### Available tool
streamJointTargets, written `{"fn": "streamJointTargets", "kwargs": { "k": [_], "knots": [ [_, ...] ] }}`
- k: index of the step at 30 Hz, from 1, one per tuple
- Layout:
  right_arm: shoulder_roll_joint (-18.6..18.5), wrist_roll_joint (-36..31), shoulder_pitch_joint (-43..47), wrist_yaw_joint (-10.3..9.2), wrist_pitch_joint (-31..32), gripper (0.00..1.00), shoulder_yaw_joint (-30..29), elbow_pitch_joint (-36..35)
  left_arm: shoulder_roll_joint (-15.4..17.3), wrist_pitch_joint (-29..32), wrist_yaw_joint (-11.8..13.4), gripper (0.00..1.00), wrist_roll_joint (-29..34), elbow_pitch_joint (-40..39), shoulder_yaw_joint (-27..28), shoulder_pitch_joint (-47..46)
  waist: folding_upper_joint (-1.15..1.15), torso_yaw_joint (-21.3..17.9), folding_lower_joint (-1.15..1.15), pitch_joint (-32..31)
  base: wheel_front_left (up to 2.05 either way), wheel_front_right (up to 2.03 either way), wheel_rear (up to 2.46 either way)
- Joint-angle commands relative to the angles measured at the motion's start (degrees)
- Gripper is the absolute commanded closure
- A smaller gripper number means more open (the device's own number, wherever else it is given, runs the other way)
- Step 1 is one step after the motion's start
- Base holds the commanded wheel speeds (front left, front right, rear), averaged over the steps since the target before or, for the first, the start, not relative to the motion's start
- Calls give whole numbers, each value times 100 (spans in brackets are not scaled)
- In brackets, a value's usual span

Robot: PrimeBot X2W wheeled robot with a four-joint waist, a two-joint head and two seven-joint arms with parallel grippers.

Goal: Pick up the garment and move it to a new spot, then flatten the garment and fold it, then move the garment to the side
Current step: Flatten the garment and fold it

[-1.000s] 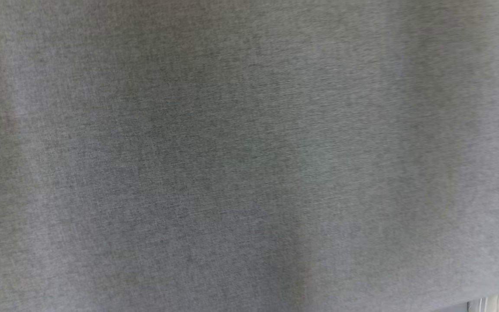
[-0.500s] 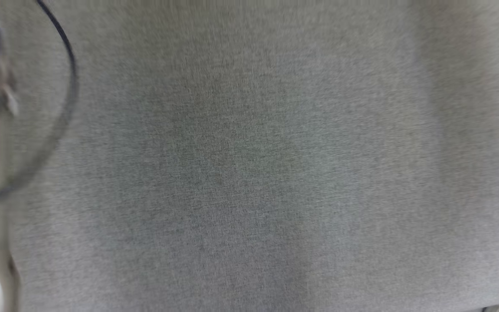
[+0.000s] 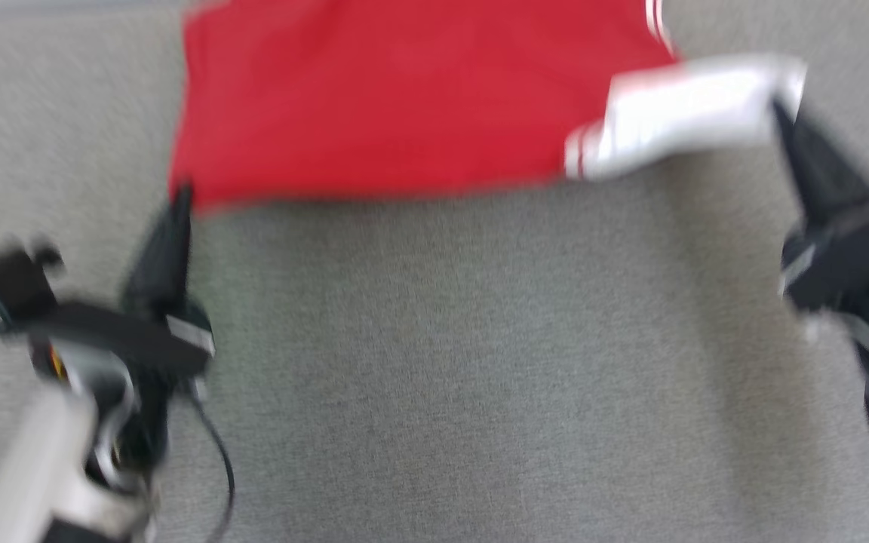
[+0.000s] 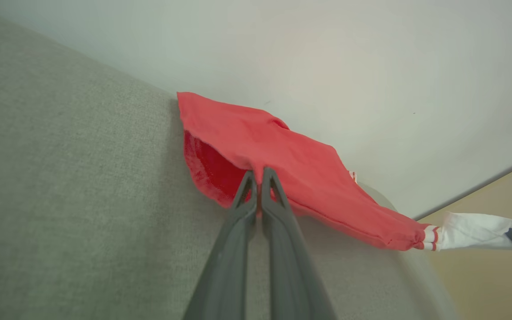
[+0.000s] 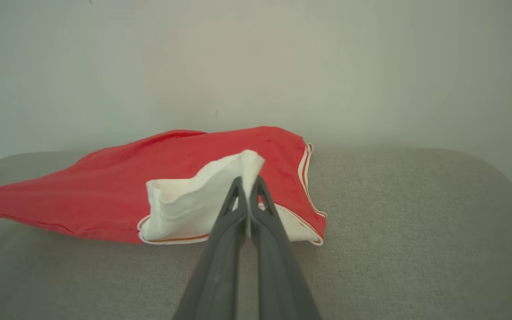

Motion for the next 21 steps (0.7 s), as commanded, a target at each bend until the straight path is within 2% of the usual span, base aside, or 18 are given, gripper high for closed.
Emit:
{"fn": "streamJointTargets", "kwargs": {
  "k": [1,7,12,15,21],
  "knots": [
    [54,-87,354,5,177,100,-120,-94,-31,-69,29,100,-59,-12,-22,306,1,109,2,-811,0,0,0],
    [459,-186,1910,5,1323,100,-540,-634,-25,-182,210,100,90,30,-245,1473,1,173,2,-1272,0,0,0],
    [856,-313,2770,5,2080,100,-941,-980,-48,-247,454,100,174,-20,-347,2185,1,168,2,-1497,0,0,0],
    [1037,-510,3098,5,2366,100,-1176,-1150,-99,-261,656,100,164,-182,-398,2589,1,177,2,-1569,0,0,0],
    [1366,-693,3614,6,2741,100,-1397,-1327,-169,-276,840,100,137,-410,-482,3140,1,244,2,-1629,0,0,0]
  ]
}}
